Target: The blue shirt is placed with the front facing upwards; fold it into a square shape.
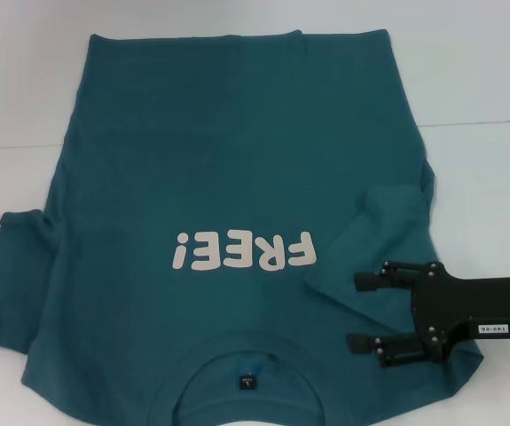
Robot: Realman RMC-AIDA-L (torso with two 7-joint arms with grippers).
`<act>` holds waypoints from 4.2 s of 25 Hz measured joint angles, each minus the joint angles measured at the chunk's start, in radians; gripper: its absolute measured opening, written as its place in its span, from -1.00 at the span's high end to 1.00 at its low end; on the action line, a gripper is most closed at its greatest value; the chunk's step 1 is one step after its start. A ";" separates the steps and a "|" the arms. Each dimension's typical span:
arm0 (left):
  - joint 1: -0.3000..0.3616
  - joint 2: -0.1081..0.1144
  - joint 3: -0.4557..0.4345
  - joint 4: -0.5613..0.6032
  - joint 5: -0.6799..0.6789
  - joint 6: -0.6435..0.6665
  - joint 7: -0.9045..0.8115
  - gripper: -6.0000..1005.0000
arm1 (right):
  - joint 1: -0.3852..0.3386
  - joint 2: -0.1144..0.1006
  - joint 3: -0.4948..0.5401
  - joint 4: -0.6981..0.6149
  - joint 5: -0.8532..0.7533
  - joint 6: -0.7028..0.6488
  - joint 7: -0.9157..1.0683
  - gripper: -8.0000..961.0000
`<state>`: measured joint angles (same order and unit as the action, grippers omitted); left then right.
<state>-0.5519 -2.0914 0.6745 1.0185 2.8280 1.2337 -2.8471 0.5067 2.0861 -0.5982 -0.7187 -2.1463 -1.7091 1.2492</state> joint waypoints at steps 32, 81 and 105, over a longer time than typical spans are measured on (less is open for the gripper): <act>0.012 -0.004 -0.007 0.013 0.027 -0.168 0.003 0.89 | 0.002 0.000 0.003 0.028 0.002 0.026 -0.002 -0.91; -0.037 -0.068 0.125 0.116 -0.142 -0.135 0.020 0.89 | 0.000 0.000 0.003 0.045 0.014 0.068 -0.002 -0.91; -0.079 -0.073 0.295 -0.020 -0.444 -0.205 0.087 0.88 | -0.007 0.000 0.003 0.048 0.014 0.088 -0.004 -0.91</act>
<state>-0.6305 -2.1640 0.9696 0.9986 2.3845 1.0284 -2.7604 0.4999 2.0861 -0.5952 -0.6703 -2.1322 -1.6215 1.2455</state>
